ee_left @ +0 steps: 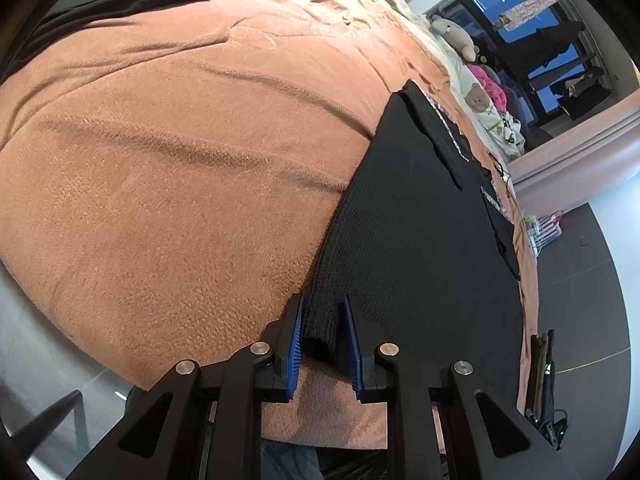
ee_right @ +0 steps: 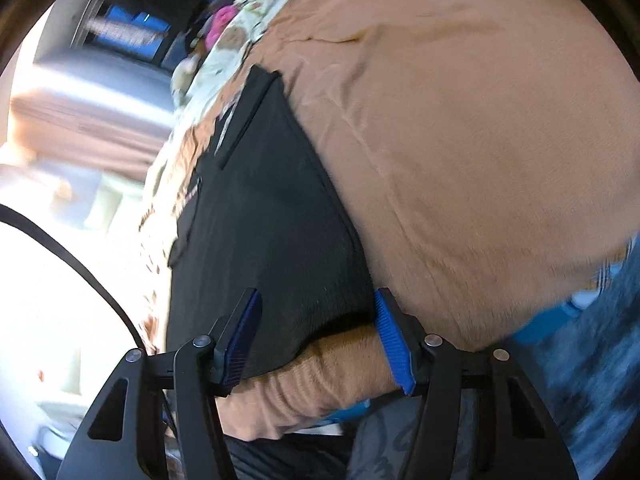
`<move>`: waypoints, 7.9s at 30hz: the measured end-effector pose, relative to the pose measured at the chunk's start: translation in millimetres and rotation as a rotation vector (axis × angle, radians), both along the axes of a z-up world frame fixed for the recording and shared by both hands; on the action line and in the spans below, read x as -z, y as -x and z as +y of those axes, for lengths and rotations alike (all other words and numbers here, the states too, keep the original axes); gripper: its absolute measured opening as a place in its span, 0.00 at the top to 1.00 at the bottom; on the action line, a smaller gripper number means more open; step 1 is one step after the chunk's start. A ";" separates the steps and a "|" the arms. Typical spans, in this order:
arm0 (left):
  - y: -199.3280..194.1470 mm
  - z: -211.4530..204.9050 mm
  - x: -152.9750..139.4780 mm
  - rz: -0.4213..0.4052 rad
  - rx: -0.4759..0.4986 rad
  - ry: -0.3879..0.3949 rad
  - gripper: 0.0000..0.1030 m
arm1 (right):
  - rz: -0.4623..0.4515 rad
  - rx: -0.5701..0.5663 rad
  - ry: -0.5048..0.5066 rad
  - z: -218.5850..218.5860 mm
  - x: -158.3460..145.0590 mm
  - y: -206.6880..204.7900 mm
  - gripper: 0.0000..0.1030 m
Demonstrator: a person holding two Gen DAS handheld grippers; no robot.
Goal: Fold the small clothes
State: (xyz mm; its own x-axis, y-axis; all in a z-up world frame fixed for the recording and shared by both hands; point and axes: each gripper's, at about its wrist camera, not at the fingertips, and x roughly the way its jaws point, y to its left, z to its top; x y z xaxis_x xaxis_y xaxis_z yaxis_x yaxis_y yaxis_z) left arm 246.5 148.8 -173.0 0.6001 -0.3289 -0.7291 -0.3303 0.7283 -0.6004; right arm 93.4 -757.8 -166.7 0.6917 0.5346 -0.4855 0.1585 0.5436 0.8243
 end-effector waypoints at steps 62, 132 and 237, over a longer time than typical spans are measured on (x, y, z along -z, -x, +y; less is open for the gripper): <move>86.8 -2.4 -57.5 -0.175 -0.056 0.050 0.95 | -0.276 -0.040 0.186 23.0 -62.3 50.7 1.00; 13.3 -6.9 -131.2 -0.342 -0.017 0.009 0.95 | -0.400 0.066 0.174 26.1 -76.1 -31.1 1.00; -374.4 -73.7 -5.5 0.128 0.390 -0.653 0.14 | 0.083 -0.300 0.930 160.6 -83.1 -406.0 0.29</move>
